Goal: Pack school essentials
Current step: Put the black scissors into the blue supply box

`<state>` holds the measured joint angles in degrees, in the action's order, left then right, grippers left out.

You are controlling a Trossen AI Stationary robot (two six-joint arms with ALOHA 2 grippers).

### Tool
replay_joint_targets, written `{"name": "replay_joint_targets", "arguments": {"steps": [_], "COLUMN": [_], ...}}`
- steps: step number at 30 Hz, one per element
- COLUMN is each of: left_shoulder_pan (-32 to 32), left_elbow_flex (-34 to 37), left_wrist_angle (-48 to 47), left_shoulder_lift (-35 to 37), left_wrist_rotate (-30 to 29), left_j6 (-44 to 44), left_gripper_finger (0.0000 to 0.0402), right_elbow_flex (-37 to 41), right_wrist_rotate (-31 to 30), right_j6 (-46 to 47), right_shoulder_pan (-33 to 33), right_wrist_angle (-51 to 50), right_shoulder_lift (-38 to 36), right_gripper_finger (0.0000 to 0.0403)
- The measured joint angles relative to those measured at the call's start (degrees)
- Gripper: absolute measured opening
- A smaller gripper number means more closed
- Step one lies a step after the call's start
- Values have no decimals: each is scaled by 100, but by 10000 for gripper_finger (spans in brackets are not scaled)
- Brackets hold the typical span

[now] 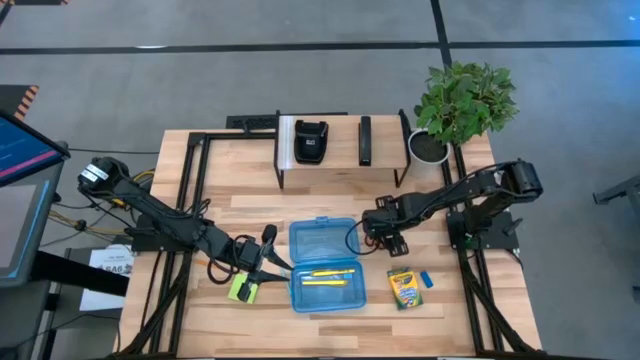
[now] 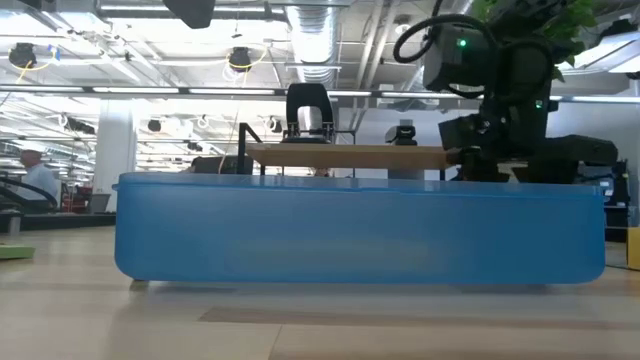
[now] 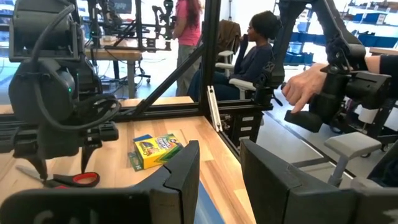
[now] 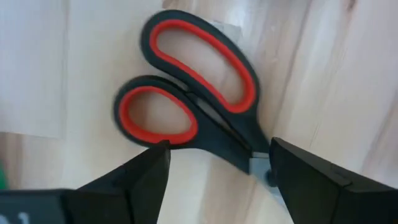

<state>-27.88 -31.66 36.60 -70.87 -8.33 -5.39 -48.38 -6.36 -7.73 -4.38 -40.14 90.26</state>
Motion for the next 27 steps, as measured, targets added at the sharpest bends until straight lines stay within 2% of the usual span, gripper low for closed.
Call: {"name": "replay_joint_targets", "arguments": {"steps": [9,17,27], "left_shoulder_pan": [0,0,0], "left_elbow_flex": [0,0,1], "left_wrist_angle": [1,2,-6], "left_shoulder_lift": [0,0,0], "left_wrist_rotate": [-1,-1,-1], "left_j6": [0,23,19], "left_gripper_finger": [103,103,103], "right_elbow_flex": [-42,-140,-170], "right_wrist_rotate": [-119,-124,-75], "right_j6": [-26,-224,-631], "right_shoulder_pan": [-208,-122,23], "right_wrist_angle": [308,462,542], "right_shoulder_lift": [-7,-10,658], "right_gripper_finger": [296,296,295]}}
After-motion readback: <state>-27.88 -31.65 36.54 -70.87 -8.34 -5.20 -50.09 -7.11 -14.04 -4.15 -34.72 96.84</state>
